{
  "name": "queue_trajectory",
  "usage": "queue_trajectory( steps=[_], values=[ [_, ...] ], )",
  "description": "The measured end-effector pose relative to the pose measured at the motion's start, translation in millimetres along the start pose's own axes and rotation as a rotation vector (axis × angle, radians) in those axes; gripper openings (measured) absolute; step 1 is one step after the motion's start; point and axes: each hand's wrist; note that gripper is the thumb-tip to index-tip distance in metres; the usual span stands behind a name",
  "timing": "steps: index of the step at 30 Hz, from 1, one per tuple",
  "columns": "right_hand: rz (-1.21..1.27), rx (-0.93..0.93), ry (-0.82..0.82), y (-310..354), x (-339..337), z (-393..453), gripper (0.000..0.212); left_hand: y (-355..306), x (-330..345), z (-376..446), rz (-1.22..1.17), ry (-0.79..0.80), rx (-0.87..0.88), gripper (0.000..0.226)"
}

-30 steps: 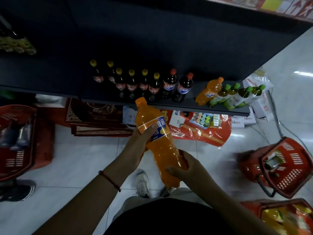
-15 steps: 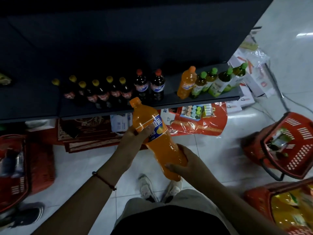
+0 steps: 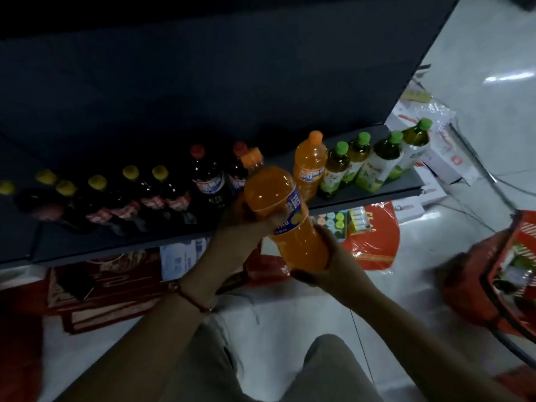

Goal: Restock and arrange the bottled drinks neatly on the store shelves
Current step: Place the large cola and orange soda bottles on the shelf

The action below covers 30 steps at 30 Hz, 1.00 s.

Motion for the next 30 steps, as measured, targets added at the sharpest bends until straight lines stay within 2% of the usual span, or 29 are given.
queue_trajectory(
  steps=[2,4,5,8,10,12,14,16,22,25,30],
  values=[
    [0.057,-0.094,-0.036,-4,9,40,0.087,26,-8,27,0.082,0.047,0.117,0.085],
    [0.090,-0.175,-0.073,-12,21,81,0.086,48,-14,46,0.198,0.108,0.253,0.084],
    [0.120,-0.201,-0.080,-14,26,102,0.085,57,-17,56,0.341,0.105,0.338,0.084],
    [0.218,-0.300,-0.122,-18,43,156,0.087,74,-21,83,1.065,0.012,0.692,0.096],
    [0.281,-0.354,-0.130,-20,52,184,0.083,87,-26,100,1.333,-0.030,0.834,0.103],
    [0.321,-0.401,-0.147,-20,59,207,0.077,100,-30,114,1.388,-0.073,0.904,0.105],
    [0.299,-0.450,-0.232,-24,67,225,0.072,112,-31,126,1.450,-0.096,0.985,0.105],
    [0.259,-0.467,-0.358,-26,71,240,0.077,119,-32,137,1.506,-0.114,1.040,0.104],
    [0.229,-0.480,-0.567,-33,81,274,0.079,132,-32,155,1.669,-0.116,1.136,0.107],
    [0.203,-0.526,-0.686,-35,86,283,0.083,136,-25,157,1.699,-0.146,1.135,0.106],
    [0.111,-0.493,-0.752,-34,92,288,0.092,140,-17,160,1.748,-0.217,1.063,0.100]
  ],
)
Point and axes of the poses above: each hand's wrist, its own z-axis towards the middle knuckle, its own x-axis out of the palm, y = z × x, and after that the axes turned 15 degrees about x, right-handed
